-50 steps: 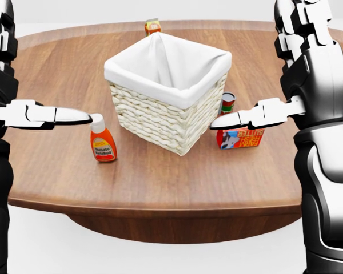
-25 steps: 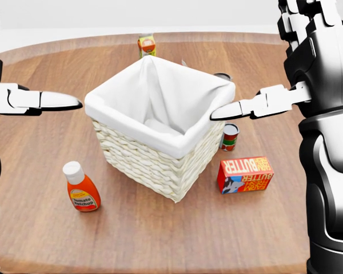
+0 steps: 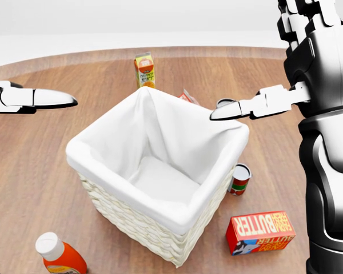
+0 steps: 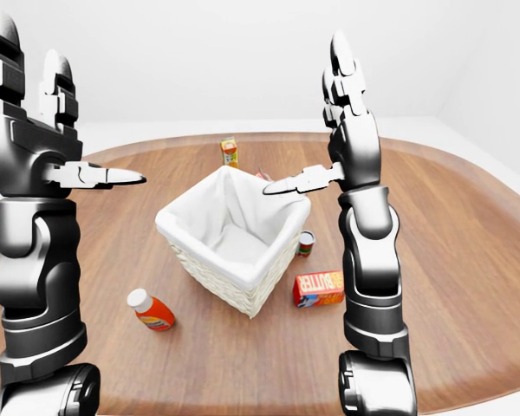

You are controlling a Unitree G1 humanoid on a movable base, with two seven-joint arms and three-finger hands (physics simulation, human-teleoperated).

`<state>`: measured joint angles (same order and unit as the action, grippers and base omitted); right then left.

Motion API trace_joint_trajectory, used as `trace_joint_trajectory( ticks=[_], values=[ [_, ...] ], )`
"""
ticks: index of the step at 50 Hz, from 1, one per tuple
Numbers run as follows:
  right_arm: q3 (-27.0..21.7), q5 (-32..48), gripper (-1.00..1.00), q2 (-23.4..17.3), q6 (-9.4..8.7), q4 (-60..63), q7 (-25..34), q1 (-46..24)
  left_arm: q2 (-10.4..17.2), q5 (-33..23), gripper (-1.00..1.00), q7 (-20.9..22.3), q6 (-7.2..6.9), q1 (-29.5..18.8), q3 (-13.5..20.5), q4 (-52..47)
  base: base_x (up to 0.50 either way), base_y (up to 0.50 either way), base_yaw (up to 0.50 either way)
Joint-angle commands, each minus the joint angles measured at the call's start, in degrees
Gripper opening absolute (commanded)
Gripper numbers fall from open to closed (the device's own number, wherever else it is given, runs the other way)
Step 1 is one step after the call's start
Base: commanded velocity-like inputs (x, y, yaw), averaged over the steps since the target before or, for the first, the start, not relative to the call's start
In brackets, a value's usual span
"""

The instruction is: Pick up the butter and put it in the basket.

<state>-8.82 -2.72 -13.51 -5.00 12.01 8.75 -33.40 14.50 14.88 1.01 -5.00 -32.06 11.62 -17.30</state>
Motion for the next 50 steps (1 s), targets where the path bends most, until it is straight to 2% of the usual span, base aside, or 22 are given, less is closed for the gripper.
trace_joint_trajectory(
  ticks=[1, 10, 20, 27, 37, 50],
  values=[
    [-0.45, -0.17, 1.0, 0.16, 0.0, -0.11, -0.71, -0.22, 0.18, 0.32, 1.0, -0.12, 0.0, 0.07, 0.08, -0.15, 0.14, 0.0, 0.0],
    [-0.21, -0.55, 1.0, -0.1, 0.0, 0.79, -1.27, 0.21, 0.35, 0.64, 1.0, -0.08, 0.0, 0.18, 0.33, -0.06, 0.0, 0.0, 0.0],
    [0.15, 1.28, 1.0, -1.08, 0.0, 1.35, 1.08, 0.99, 0.46, 0.92, 1.0, -0.06, 0.0, 0.76, 0.45, -0.95, 0.0, 0.0, 0.0],
    [0.57, 3.54, 1.0, -2.58, 0.0, 2.3, 6.56, 1.61, 0.54, 0.99, 1.0, 0.26, 0.0, 1.14, 0.74, -0.22, 0.0, 0.0, 0.0],
    [0.92, 12.73, 1.0, -5.01, 0.0, 10.41, 14.97, 6.9, 1.14, 2.0, 1.0, 0.42, 0.0, 1.51, 1.52, -0.3, 0.0, 0.0, 0.0],
    [0.81, 24.79, 1.0, -6.04, 0.0, 17.33, 23.93, 12.31, 1.41, 2.36, 1.0, 0.55, 0.0, 1.94, 1.59, -0.06, 0.0, 0.0, 0.0]
  ],
)
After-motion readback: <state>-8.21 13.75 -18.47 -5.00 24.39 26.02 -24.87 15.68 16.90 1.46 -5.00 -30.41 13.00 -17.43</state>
